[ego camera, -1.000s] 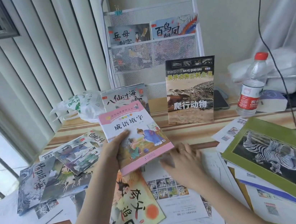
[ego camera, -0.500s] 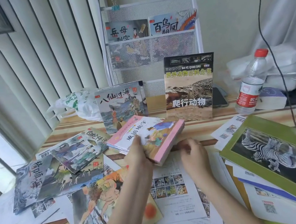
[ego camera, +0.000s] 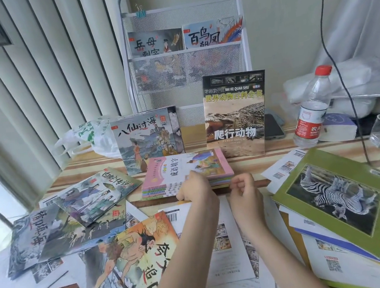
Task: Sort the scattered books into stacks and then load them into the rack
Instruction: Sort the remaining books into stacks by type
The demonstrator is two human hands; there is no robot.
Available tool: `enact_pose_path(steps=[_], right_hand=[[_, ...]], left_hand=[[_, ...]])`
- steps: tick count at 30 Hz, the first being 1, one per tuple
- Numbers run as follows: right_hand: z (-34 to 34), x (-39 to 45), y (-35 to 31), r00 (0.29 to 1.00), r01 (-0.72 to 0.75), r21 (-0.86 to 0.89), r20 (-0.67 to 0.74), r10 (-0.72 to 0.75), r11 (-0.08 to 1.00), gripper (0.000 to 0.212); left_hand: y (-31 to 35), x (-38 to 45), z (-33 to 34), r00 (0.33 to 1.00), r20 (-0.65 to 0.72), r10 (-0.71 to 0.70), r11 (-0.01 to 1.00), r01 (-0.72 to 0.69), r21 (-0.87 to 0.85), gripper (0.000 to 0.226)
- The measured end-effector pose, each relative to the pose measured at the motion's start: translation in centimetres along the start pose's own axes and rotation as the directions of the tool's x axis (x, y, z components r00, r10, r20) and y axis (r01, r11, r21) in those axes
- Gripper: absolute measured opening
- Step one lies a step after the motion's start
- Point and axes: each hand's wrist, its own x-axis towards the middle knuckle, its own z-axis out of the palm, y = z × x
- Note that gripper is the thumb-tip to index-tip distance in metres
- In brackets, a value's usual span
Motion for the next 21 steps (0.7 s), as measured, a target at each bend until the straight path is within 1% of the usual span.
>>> enact_pose_path(steps=[1, 3, 4, 5, 6, 7, 8, 10, 12, 13, 14, 15, 16, 17, 18, 19, 20, 21], right_hand=[[0.0, 0.0, 0.0, 1.0, 0.009, -0.001, 0.007, -0.009, 1.0, 0.02], [0.1, 0.1, 0.1, 1.0, 0.014, 0.003, 0.011, -0.014, 1.0, 0.021], [0.0, 0.1, 0.0, 1.0, 0.011, 0.007, 0.011, -0.011, 1.0, 0.021], [0.0, 0.1, 0.0, 1.0, 0.005, 0.01, 0.01, -0.005, 1.0, 0.021], [-0.1, 0.1, 0.0, 1.0, -0.004, 0.012, 0.008, 0.004, 1.0, 0.021], [-0.2, 0.1, 0.0, 1.0, -0.012, 0.016, 0.008, 0.012, 1.0, 0.021], [-0.3, 0.1, -0.1, 1.0, -0.019, 0.021, 0.009, 0.018, 1.0, 0.021], [-0.5, 0.1, -0.2, 0.999, -0.034, 0.032, 0.009, 0.034, 0.999, 0.021], [-0.5, 0.2, -0.3, 0.999, -0.049, 0.022, 0.02, 0.049, 0.999, 0.02], [-0.6, 0.2, -0.5, 0.998, -0.046, 0.004, 0.035, 0.046, 0.999, 0.02], [-0.8, 0.2, -0.7, 0.998, -0.034, -0.022, 0.059, 0.035, 0.999, 0.021], [-1.2, 0.2, -0.9, 0.995, -0.013, -0.056, 0.096, 0.019, 0.998, 0.021], [-1.7, 0.1, -1.2, 0.989, 0.012, -0.1, 0.149, 0.004, 0.995, 0.02], [-2.4, -0.2, -1.5, 0.976, 0.038, -0.163, 0.218, -0.001, 0.986, 0.019], [-3.2, -0.7, -1.7, 0.955, 0.056, -0.244, 0.296, 0.019, 0.968, 0.02], [-3.9, -1.4, -1.9, 0.928, 0.074, -0.323, 0.37, 0.054, 0.943, 0.024], [-4.5, -2.2, -1.8, 0.899, 0.091, -0.387, 0.428, 0.092, 0.918, 0.029], [-4.9, -3.1, -1.7, 0.877, 0.108, -0.428, 0.466, 0.117, 0.897, 0.035]], left_hand=[[0.4, 0.0, -0.3, 1.0, 0.018, -0.017, 1.0, 0.018, -0.016, 0.005], [1.7, 0.0, -0.6, 0.995, 0.058, -0.084, 0.992, 0.09, -0.091, 0.008], [2.3, 0.0, -0.8, 0.989, 0.076, -0.126, 0.978, 0.137, -0.158, 0.019], [2.8, 0.0, -1.2, 0.982, 0.116, -0.149, 0.968, 0.169, -0.187, 0.033], [3.2, -0.3, -1.8, 0.974, 0.17, -0.15, 0.962, 0.184, -0.201, 0.045], [3.4, -0.3, -2.5, 0.97, 0.194, -0.15, 0.957, 0.192, -0.218, 0.051], [3.4, -0.5, -3.3, 0.963, 0.223, -0.152, 0.941, 0.21, -0.264, 0.05], [3.2, -1.1, -4.5, 0.949, 0.288, -0.127, 0.924, 0.219, -0.313, 0.034], [2.4, -1.7, -5.3, 0.942, 0.33, -0.067, 0.968, 0.141, -0.206, 0.012], [2.0, -2.2, -5.8, 0.937, 0.347, -0.03, 0.993, 0.068, -0.097, 0.007], [1.4, -2.3, -6.2, 0.933, 0.36, 0.014, 0.997, -0.039, 0.061, 0.008], [0.8, -2.7, -6.8, 0.911, 0.402, 0.085, 0.946, -0.201, 0.255, 0.005], [0.0, -3.0, -7.7, 0.859, 0.485, 0.163, 0.804, -0.401, 0.44, 0.018], [-1.0, -2.9, -8.7, 0.783, 0.59, 0.198, 0.589, -0.576, 0.567, 0.038], [-2.1, -2.7, -9.8, 0.71, 0.674, 0.205, 0.36, -0.695, 0.623, 0.051], [-2.9, -2.6, -10.8, 0.658, 0.723, 0.211, 0.156, -0.753, 0.64, 0.059], [-3.6, -2.5, -11.7, 0.628, 0.746, 0.222, 0.0, -0.765, 0.644, 0.065], [-4.1, -2.4, -12.5, 0.617, 0.75, 0.24, -0.11, -0.75, 0.652, 0.068]])
